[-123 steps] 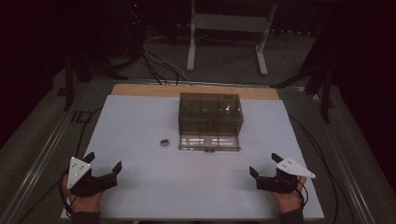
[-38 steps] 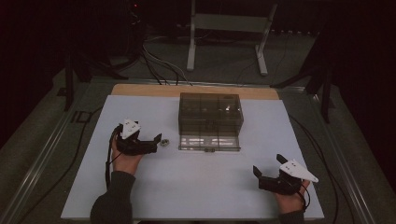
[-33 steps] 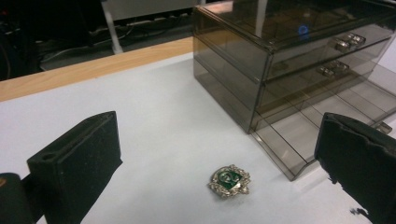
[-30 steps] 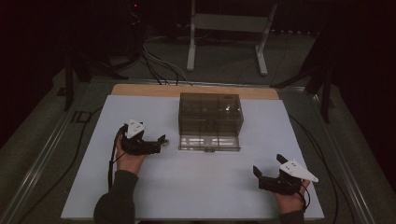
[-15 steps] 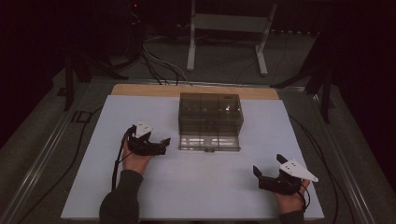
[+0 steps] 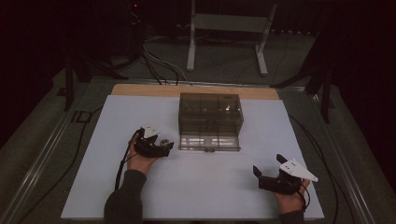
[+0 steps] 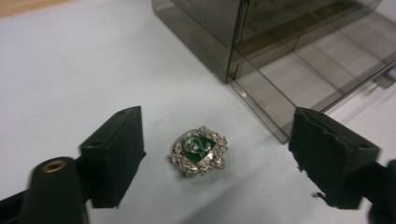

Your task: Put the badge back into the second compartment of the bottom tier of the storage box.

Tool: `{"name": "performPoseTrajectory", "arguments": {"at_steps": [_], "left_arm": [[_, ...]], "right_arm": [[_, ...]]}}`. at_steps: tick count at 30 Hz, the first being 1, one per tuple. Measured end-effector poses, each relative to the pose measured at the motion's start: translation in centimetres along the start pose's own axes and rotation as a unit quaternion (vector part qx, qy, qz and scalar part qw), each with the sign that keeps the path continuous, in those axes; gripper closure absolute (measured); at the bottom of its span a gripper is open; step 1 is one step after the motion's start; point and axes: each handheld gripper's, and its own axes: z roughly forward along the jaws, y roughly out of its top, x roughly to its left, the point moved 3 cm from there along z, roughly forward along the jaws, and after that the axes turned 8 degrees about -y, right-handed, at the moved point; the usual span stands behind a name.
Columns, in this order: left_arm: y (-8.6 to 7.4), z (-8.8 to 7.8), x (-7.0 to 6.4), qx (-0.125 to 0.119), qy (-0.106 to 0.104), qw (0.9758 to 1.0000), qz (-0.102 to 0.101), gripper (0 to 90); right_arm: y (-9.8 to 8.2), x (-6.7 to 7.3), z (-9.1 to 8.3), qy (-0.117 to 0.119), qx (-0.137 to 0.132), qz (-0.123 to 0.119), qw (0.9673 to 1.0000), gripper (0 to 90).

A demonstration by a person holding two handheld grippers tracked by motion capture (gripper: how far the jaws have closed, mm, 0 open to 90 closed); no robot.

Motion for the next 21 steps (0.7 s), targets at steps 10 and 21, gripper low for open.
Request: {"name": "performPoseTrajectory", "arguments": {"at_steps": [10, 21], "left_arm": [[-0.8, 1.3, -0.3, 0.049, 0.044, 0.9974, 0.031, 52.2], [-0.7, 0.2, 0.4, 0.020, 0.033, 0.9993, 0.004, 74.1]], "right_arm": [[0.0, -0.1, 0.0, 0.000, 0.000, 0.000, 1.0000, 0.6], [0.0, -0.1, 0.0, -0.001, 0.002, 0.001, 1.0000, 0.7]]}}
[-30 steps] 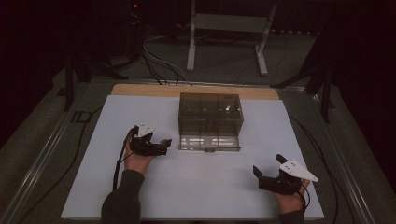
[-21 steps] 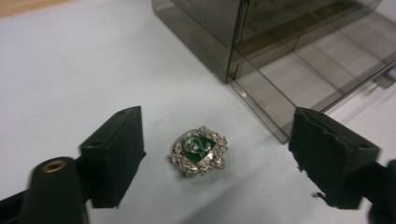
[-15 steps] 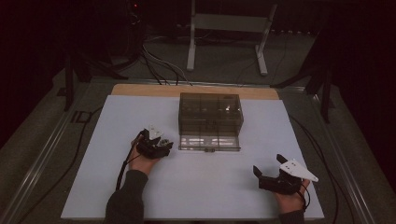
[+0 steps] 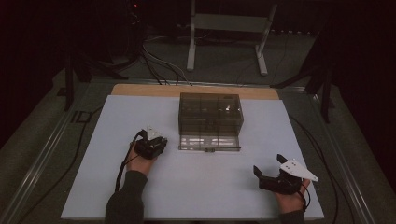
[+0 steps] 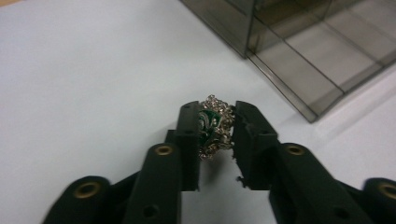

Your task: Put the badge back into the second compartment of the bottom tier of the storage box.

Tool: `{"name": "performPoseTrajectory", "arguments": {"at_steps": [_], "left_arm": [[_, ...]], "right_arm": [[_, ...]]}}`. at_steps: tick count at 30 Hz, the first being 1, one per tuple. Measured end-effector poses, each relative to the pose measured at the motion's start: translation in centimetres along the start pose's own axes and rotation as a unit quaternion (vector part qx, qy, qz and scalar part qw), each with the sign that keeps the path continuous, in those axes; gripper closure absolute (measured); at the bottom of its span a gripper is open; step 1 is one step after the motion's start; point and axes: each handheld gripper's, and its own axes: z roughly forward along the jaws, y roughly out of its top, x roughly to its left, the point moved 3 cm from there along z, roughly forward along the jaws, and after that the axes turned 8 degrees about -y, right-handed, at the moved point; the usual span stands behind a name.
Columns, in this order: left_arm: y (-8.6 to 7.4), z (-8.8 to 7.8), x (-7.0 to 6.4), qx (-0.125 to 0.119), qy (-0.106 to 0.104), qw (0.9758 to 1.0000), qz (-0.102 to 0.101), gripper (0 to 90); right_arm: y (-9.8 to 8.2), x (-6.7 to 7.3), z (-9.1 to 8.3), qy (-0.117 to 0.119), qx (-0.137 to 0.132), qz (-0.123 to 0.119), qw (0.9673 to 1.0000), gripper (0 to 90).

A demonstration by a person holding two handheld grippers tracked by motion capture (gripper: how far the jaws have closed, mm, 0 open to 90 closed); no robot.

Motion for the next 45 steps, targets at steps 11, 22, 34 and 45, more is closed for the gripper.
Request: {"name": "performPoseTrajectory", "arguments": {"at_steps": [11, 22, 34, 45], "left_arm": [[-0.4, -0.7, 1.6, -0.022, 0.007, 0.9986, -0.048, 87.1], [-0.4, -1.0, 2.0, -0.022, 0.000, 0.9976, -0.066, 88.4], [0.0, -2.0, 2.1, -0.039, -0.002, 0.9965, -0.074, 88.4], [1.1, -3.3, 1.9, -0.061, -0.006, 0.9954, -0.074, 88.3]], "right_arm": [[0.0, 0.1, 0.1, 0.001, 0.001, 0.000, 1.0000, 0.7], [0.0, 0.0, 0.0, 0.001, 0.000, 0.001, 1.0000, 0.7], [0.0, 0.1, 0.1, 0.002, 0.001, 0.000, 1.0000, 0.6], [0.0, 0.1, 0.1, 0.003, 0.001, 0.000, 1.0000, 0.7]]}}
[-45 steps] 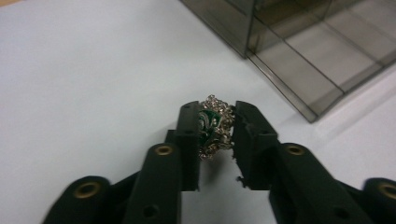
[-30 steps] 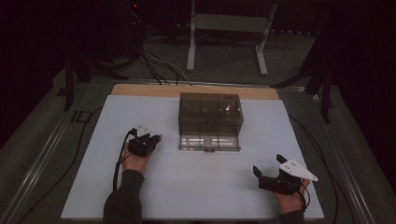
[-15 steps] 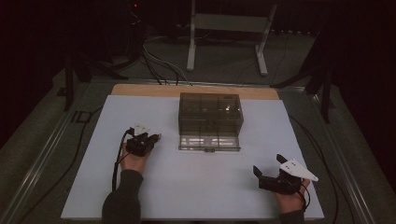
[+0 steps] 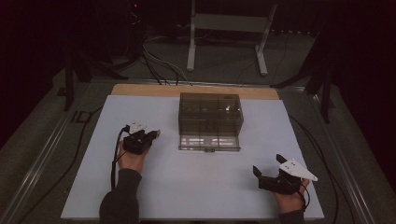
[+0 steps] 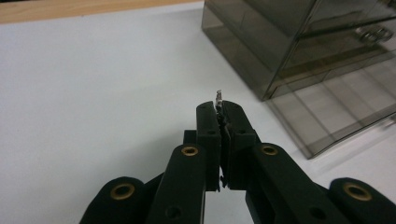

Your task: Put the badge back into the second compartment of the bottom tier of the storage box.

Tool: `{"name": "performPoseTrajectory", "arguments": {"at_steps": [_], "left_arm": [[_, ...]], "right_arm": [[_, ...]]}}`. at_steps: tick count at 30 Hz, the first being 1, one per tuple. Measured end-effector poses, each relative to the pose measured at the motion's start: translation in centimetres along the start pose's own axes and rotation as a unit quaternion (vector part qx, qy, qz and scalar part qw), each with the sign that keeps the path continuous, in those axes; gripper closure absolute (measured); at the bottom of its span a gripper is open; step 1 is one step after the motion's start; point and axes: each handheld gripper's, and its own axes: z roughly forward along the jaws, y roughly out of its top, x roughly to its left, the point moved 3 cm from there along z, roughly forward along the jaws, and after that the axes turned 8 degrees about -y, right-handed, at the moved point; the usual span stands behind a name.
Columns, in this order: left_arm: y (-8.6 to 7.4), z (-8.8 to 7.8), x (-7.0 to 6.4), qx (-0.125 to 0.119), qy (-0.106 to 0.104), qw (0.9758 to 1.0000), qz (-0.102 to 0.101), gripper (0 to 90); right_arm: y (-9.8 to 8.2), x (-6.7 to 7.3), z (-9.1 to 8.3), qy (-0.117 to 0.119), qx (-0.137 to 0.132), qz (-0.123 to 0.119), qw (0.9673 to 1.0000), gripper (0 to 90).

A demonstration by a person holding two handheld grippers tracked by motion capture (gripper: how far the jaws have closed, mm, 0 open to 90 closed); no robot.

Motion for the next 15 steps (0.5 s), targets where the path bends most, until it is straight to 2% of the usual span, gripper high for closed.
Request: {"name": "performPoseTrajectory", "arguments": {"at_steps": [15], "left_arm": [[1.9, -0.8, -0.9, -0.020, -0.014, 0.9997, 0.001, 88.4]], "right_arm": [[0.0, 0.0, 0.0, 0.000, 0.000, 0.000, 1.0000, 0.7]]}}
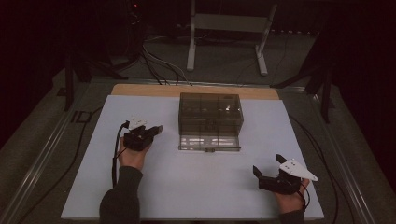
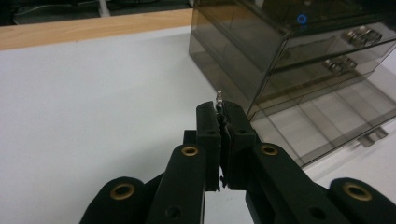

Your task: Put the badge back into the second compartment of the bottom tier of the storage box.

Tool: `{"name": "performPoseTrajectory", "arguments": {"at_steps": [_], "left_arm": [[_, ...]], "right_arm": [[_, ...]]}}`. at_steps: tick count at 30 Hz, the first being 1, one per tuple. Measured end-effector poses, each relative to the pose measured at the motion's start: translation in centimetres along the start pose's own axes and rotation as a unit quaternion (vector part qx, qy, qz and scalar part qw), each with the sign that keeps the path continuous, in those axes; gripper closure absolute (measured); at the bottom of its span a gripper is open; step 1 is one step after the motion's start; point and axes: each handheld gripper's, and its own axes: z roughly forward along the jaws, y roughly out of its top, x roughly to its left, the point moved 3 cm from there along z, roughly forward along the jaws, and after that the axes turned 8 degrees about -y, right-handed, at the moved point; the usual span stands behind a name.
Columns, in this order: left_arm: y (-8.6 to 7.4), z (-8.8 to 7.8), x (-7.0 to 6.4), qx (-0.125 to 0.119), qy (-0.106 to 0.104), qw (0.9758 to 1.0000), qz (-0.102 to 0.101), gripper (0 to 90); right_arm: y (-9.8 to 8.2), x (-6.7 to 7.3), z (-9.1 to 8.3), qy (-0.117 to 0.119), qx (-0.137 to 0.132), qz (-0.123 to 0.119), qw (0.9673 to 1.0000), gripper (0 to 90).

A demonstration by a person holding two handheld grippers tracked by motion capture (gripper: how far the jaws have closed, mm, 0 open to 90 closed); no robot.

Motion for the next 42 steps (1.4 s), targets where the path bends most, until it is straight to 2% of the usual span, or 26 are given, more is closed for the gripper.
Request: {"name": "performPoseTrajectory", "arguments": {"at_steps": [18, 42], "left_arm": [[2.0, 0.2, -1.6, -0.014, -0.023, 0.9996, 0.009, 88.4], [3.9, 1.6, -4.0, -0.009, -0.048, 0.9983, 0.031, 88.4]], "right_arm": [[0.0, 0.0, 0.0, 0.001, -0.001, 0.001, 1.0000, 0.7], [0.0, -0.1, -0.1, 0.002, -0.002, 0.002, 1.0000, 0.7]]}}
